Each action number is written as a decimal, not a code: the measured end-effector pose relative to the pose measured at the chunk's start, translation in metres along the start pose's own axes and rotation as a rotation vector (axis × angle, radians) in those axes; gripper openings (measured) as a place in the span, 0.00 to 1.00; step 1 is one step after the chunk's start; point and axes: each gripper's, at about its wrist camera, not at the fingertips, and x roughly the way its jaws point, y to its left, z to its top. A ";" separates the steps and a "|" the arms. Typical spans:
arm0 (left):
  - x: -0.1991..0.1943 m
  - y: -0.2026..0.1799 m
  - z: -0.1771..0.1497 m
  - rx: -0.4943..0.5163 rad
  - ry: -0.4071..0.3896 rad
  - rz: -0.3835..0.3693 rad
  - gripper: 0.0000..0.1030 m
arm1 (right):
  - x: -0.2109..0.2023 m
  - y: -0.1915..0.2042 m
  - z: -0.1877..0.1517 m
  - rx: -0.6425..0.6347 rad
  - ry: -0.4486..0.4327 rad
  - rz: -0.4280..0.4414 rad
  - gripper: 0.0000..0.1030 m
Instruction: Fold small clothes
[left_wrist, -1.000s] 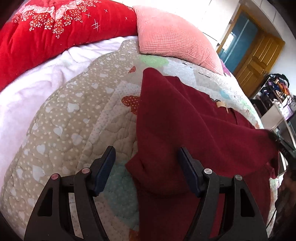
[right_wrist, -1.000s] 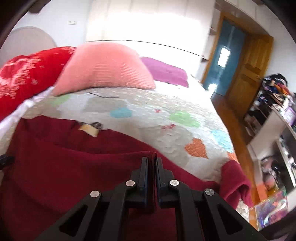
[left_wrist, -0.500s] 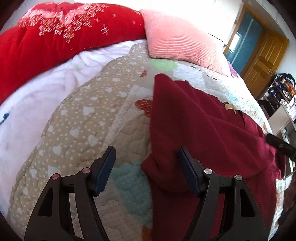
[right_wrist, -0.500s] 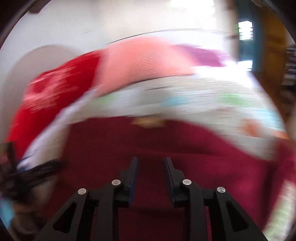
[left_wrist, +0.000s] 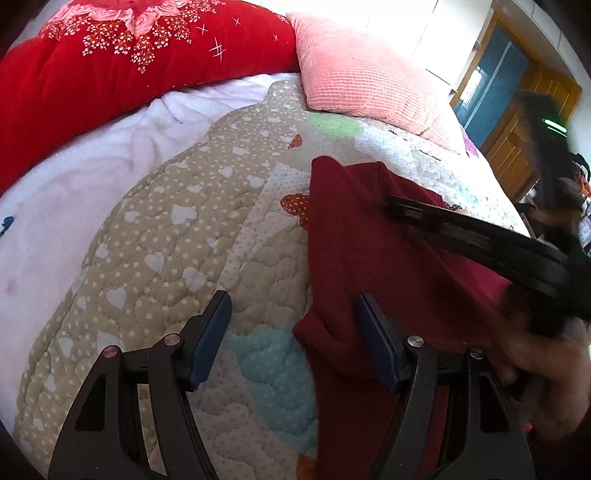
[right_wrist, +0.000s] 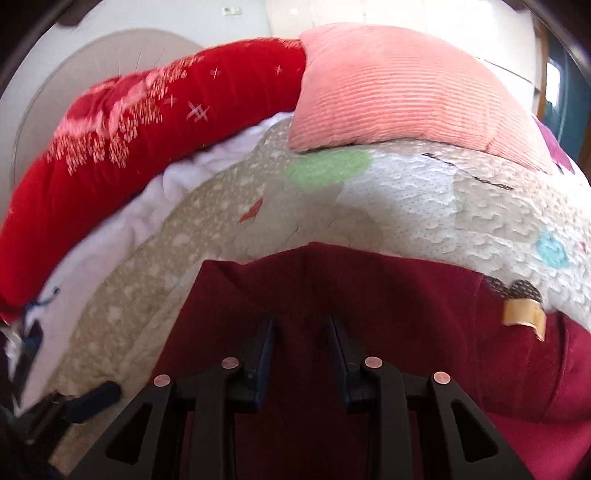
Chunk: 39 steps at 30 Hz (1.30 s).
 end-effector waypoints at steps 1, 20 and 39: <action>0.000 -0.001 0.000 0.002 0.000 0.003 0.68 | -0.012 -0.003 -0.001 0.004 -0.015 -0.009 0.26; -0.019 -0.047 -0.011 0.116 -0.055 -0.111 0.68 | -0.147 -0.121 -0.122 0.242 -0.044 -0.300 0.34; -0.003 -0.044 -0.011 0.127 -0.036 -0.039 0.68 | -0.144 -0.165 -0.129 0.316 -0.009 -0.341 0.39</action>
